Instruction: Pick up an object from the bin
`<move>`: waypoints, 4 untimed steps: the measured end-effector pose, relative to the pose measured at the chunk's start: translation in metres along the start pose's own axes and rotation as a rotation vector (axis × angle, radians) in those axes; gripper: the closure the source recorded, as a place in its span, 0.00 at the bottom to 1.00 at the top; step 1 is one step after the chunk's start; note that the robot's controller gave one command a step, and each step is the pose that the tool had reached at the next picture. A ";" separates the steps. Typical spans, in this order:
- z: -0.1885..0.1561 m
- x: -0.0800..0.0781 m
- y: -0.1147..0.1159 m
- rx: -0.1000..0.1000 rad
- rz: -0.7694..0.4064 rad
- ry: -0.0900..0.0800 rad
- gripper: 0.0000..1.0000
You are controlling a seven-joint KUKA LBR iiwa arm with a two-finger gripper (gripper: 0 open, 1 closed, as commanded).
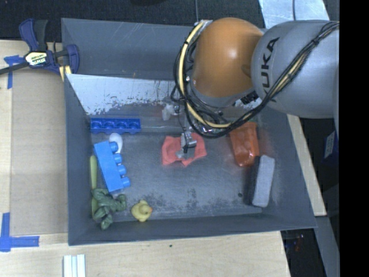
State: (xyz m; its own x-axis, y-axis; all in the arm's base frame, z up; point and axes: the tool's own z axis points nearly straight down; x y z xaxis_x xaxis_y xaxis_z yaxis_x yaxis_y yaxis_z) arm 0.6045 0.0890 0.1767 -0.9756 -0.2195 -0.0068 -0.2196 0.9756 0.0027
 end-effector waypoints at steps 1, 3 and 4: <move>0.023 0.005 -0.037 0.001 0.021 0.000 0.00; 0.095 0.009 -0.072 0.001 0.106 -0.005 0.00; 0.105 0.008 -0.082 0.000 0.439 -0.012 1.00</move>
Offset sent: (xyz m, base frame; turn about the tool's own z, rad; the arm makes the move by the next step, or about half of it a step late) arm 0.0088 -0.0725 -0.0500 0.2115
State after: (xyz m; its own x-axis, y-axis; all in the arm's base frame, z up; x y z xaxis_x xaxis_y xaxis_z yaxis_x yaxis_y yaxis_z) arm 0.6153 0.0079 0.0716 -0.9763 0.2156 -0.0168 0.2155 0.9765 0.0077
